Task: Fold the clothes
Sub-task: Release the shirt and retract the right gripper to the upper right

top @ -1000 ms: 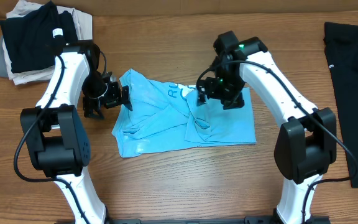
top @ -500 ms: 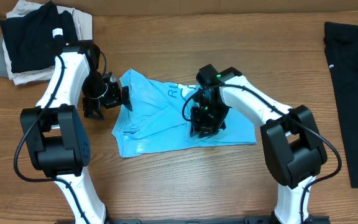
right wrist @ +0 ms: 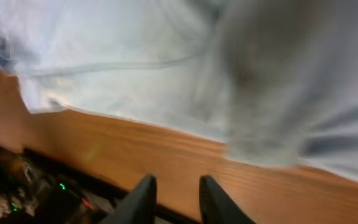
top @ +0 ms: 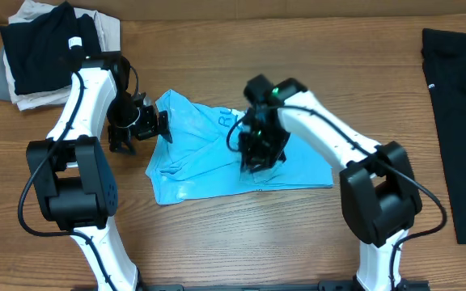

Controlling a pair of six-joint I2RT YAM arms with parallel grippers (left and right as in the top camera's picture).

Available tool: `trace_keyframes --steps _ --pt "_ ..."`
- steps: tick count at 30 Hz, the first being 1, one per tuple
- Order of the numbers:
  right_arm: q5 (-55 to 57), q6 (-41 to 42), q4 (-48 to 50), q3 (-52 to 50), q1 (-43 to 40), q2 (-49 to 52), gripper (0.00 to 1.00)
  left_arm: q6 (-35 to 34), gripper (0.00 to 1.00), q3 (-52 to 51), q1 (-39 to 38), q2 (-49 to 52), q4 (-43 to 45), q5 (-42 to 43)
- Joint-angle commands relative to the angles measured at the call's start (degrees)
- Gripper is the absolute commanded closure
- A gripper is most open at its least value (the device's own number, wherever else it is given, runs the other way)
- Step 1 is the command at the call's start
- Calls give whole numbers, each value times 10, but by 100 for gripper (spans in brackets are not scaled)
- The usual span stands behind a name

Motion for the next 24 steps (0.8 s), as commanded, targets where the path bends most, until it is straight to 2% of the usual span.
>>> trace_keyframes --steps 1,2,5,13,20,24 --pt "122 -2 -58 95 -62 -18 19 0 0 7 -3 -16 24 7" --pt "138 -2 -72 113 -78 -18 0 0 0 7 1 -16 32 7" --pt "160 -7 -100 161 -153 -18 0 1 0 7 20 -15 53 5" --pt "161 -7 -93 167 -305 -17 0 22 0 -28 37 -14 85 56" --pt "161 0 -95 166 -391 -17 0 30 0 -96 32 -14 151 78" --pt "161 0 -95 166 -409 -17 0 31 0 -117 32 -14 176 78"
